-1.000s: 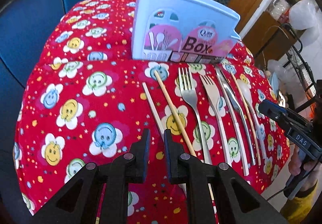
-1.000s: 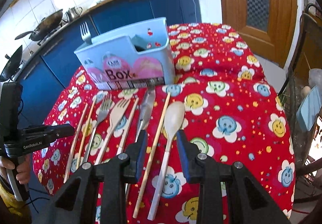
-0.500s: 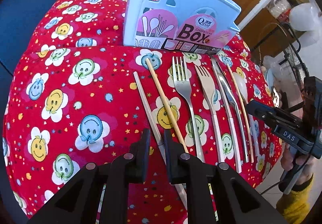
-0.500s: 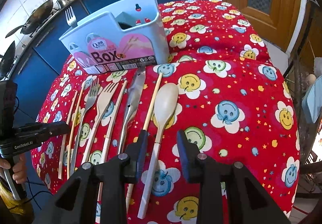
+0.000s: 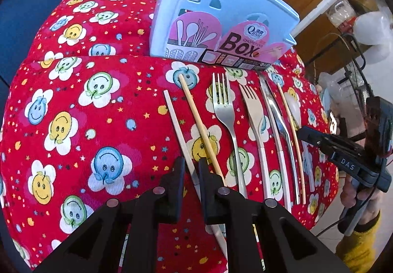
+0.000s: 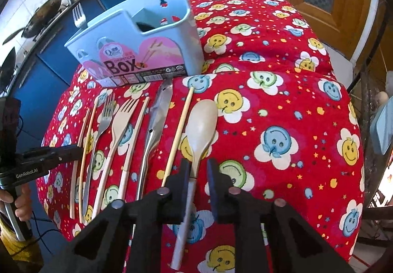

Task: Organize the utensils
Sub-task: 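Grasp the wooden spoon with the right gripper while the left grasps a wooden chopstick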

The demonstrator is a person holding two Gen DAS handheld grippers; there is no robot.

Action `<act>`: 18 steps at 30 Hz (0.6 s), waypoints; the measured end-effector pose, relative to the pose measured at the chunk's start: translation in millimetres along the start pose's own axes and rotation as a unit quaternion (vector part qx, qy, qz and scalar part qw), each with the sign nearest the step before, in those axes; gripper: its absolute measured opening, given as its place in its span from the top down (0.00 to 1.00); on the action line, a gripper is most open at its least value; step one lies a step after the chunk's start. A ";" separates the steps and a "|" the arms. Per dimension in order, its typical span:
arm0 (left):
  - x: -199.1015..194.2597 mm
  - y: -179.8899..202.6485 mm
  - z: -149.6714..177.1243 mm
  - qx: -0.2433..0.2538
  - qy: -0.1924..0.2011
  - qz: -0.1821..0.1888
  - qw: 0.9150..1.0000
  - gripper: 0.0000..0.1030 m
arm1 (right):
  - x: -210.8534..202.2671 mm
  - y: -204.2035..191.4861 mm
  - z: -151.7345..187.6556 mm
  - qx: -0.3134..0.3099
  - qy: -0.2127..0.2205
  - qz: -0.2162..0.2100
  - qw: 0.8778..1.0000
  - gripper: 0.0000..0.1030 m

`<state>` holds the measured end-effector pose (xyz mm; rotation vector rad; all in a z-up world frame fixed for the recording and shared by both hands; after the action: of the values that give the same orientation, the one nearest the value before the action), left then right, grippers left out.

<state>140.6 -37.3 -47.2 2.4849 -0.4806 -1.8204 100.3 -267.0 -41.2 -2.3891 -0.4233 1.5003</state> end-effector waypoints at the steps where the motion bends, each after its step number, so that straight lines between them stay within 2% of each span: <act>1: -0.1 -0.9 0.2 -0.002 0.001 0.003 1.000 0.90 | -0.2 1.5 -0.1 0.004 0.003 -0.003 1.000 0.90; 8: -7.1 -7.0 4.6 -0.012 0.026 0.024 0.999 0.94 | -4.0 3.5 3.7 0.024 0.032 -0.030 0.999 0.92; 18: -45.9 -7.0 10.9 -0.005 0.121 0.037 0.992 0.95 | -34.7 -9.2 9.8 0.021 0.114 -0.073 0.991 0.92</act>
<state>119.6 -16.9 -9.5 2.5939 -0.5398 -1.4666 76.1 -271.4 -13.2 -2.4040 -0.4963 1.1459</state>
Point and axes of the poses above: each gripper's, at about its wrist camera, not at the fingertips, and x roughly the way its jaws point, y to its right, z to its underside, the point moved 4 cm from there along x, roughly the way its jaws point, and after that the axes turned 9 degrees about -z, right-handed, at the moved point
